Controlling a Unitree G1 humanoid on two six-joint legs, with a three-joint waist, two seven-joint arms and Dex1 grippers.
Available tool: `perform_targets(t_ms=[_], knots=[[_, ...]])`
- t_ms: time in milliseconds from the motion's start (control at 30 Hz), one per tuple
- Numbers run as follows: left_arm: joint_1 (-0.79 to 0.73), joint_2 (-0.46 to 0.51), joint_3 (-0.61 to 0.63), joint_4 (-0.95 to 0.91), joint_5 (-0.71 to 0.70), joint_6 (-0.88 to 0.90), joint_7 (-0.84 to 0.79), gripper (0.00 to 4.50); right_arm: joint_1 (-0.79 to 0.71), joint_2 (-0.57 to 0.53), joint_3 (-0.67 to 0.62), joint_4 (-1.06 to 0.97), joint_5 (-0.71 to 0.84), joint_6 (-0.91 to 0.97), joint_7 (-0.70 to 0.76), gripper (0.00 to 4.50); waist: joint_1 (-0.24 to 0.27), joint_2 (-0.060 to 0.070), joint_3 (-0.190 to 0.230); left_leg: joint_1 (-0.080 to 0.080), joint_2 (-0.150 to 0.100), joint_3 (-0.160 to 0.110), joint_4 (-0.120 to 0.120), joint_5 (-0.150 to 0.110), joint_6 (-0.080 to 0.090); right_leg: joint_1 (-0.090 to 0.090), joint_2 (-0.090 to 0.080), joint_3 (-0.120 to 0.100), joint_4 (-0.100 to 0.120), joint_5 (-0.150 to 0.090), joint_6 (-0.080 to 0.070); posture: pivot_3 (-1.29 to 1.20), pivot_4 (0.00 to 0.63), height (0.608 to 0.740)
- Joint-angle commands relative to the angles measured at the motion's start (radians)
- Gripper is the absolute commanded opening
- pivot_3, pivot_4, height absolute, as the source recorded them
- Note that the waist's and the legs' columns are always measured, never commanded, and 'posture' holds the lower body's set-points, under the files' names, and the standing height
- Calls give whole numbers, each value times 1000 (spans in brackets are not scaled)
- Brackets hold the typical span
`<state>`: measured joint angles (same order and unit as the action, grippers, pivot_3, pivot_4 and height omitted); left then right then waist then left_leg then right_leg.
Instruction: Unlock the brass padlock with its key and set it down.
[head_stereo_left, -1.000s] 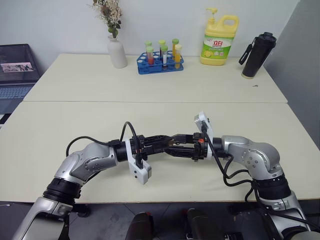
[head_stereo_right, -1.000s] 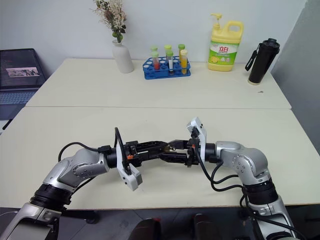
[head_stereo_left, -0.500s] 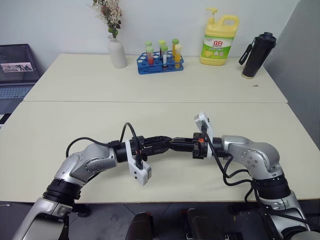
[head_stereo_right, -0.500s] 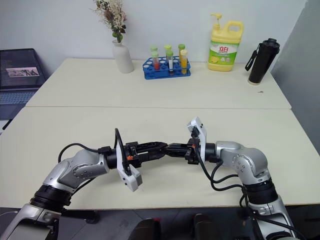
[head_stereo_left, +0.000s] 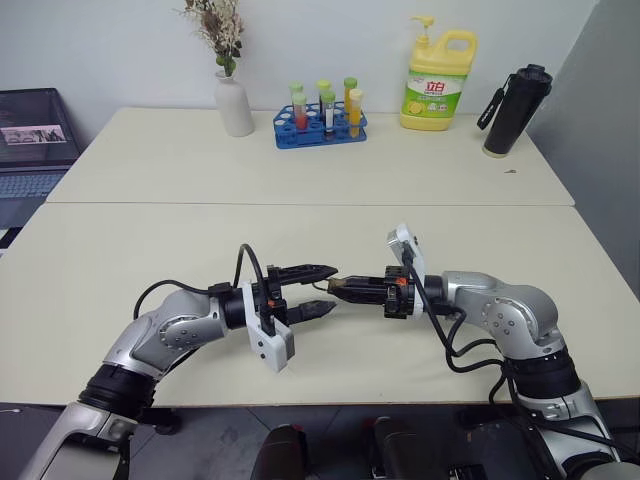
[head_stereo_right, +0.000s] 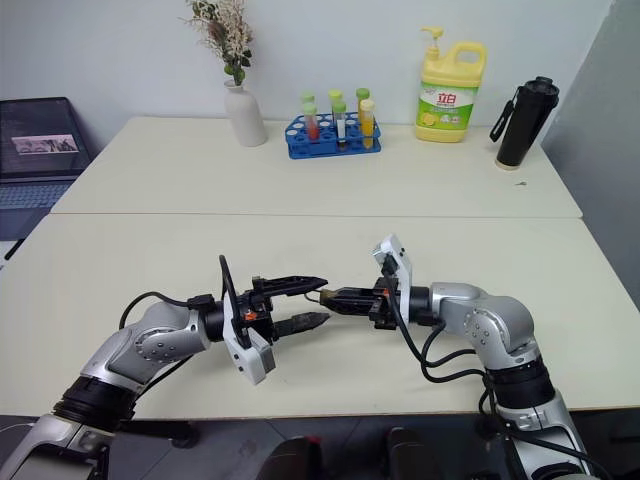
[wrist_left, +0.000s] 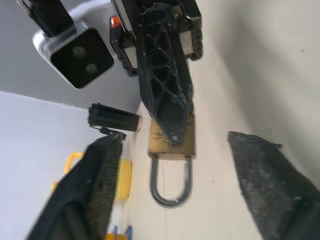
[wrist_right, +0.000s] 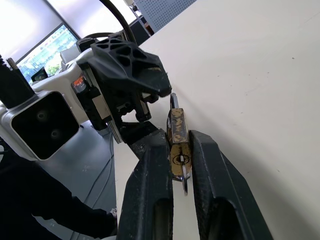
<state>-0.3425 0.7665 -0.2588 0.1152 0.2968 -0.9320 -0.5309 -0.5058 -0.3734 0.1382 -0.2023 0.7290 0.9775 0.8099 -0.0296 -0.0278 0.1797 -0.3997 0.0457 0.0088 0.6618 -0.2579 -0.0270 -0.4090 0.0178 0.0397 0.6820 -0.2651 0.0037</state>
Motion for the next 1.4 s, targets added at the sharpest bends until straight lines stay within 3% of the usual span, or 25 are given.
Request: perform_targets(t_ms=[33, 167, 267, 333, 367, 433, 633, 833, 1067, 1400], knots=[[34, 36, 1, -110, -156, 159, -99, 4500, -18, -8, -26, -12, 5, -31, 14, 168, -1, 0, 0, 0, 0, 0, 0, 0, 0, 0, 0, 0, 0, 0, 0, 0, 150, 740], [131, 126, 51, -393, -540, 590, -238, 4500, -25, -36, -42, 9, 0, -39, 24, 168, -3, 0, 0, 0, 0, 0, 0, 0, 0, 0, 0, 0, 0, -2, 3, 0, 150, 740], [153, 167, 103, -500, -644, 772, -269, 4500, -28, -46, -40, 19, -5, -47, 30, 168, -2, 0, 0, 0, 0, -1, 0, 0, 0, 0, 0, 0, 0, -2, 3, 0, 150, 740], [157, 199, 163, -592, -804, 936, -272, 4500, -30, -59, -32, 24, -18, -63, 43, 168, -2, 0, 0, 0, 0, -1, 0, 0, 0, 0, 1, 0, 0, -2, 3, 0, 150, 740], [152, 209, 206, -622, -927, 1038, -256, 4312, -30, -72, -18, 24, -36, -82, 58, 168, -2, 0, 0, 0, 0, -1, 0, 0, 0, 0, 1, 0, 0, -2, 3, 0, 150, 740], [113, 175, 263, -604, -998, 1121, -217, 3862, -28, -90, 9, 18, -70, -123, 88, 168, -1, 0, 0, 0, 0, -1, 0, 0, 0, 0, 1, 0, -1, -2, 3, 0, 150, 740], [14, 82, 261, -469, -908, 1147, -251, 1895, -19, -118, 46, -31, -90, -201, 177, 168, -1, 0, 0, 0, 0, -1, 0, 0, 0, 0, 6, 1, -1, -2, 3, 0, 150, 740], [-22, -12, 174, -347, -799, 1102, -369, 0, -21, -106, 33, -64, -69, -199, 175, 168, 0, 0, 0, 0, 0, -1, 0, 0, 0, 0, 7, 1, -1, -2, 3, 0, 150, 740], [-24, -66, 150, -312, -769, 1117, -454, 0, -18, -99, 20, -75, -62, -190, 157, 168, 0, 0, 0, 0, 0, -1, 0, 0, 0, 0, 7, 1, -1, -2, 3, 0, 150, 740], [26, -60, 166, -381, -798, 1208, -518, 0, -14, -99, 14, -74, -58, -183, 144, 168, 0, 0, 0, 0, 0, -1, 0, 0, 0, 0, 6, 1, -1, -2, 3, 0, 150, 740]])
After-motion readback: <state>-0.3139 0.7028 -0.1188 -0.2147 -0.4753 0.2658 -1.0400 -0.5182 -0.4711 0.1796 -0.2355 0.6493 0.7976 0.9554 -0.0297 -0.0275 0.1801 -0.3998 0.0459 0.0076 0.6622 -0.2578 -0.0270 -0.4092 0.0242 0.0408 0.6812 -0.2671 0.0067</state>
